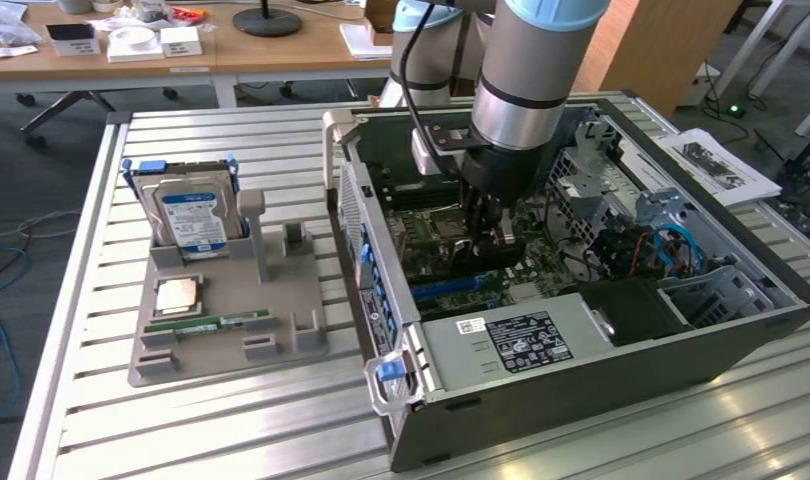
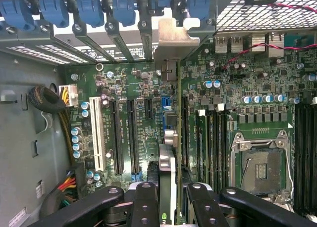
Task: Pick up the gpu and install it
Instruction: 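Insert the gpu into the slot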
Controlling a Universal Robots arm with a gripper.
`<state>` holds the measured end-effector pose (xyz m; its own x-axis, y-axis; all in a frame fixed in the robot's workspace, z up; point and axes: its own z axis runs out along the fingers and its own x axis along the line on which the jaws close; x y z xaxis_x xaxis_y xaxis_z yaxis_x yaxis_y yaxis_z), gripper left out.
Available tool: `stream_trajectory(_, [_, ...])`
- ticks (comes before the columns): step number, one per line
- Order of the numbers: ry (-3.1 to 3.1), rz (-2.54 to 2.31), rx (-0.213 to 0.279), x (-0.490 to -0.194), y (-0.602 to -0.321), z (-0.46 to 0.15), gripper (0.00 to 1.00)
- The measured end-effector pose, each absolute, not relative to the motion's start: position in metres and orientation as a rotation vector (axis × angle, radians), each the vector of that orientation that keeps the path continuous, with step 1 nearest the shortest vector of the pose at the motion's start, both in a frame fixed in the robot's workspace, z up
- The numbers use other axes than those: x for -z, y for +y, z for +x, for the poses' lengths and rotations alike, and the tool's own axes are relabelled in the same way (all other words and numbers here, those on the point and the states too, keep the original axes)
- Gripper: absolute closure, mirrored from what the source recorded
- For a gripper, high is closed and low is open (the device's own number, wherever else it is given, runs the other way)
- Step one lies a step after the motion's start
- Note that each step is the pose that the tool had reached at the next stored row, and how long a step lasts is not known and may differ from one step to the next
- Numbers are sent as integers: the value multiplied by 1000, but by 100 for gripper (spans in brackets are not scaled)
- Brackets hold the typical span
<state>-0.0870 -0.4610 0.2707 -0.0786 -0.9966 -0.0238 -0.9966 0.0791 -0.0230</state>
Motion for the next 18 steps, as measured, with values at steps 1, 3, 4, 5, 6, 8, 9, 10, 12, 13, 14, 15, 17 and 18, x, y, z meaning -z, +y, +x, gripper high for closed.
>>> stream_trajectory(1, [2283,-2110,1,-271,-461,-87,73])
stream_trajectory(3, [2283,-2109,1,-270,-461,-87,73])
stream_trajectory(4, [2283,-2109,2,-270,-461,-87,73])
stream_trajectory(5, [2282,-2109,2,-270,-461,-87,73])
stream_trajectory(6, [2282,-2109,2,-269,-461,-87,73])
stream_trajectory(8, [2283,-2109,2,-269,-461,-87,73])
stream_trajectory(9, [2282,-2109,2,-269,-461,-87,73])
stream_trajectory(10, [2282,-2109,2,-269,-462,-87,73])
stream_trajectory(12, [2282,-2109,2,-269,-464,-87,73])
stream_trajectory(13, [2281,-2109,2,-269,-464,-87,73])
stream_trajectory(14, [2282,-2109,2,-269,-464,-87,73])
stream_trajectory(15, [2281,-2109,2,-269,-464,-87,73])
stream_trajectory(17, [2279,-2107,7,-266,-464,-88,73])
stream_trajectory(18, [2277,-2105,10,-265,-464,-88,73])
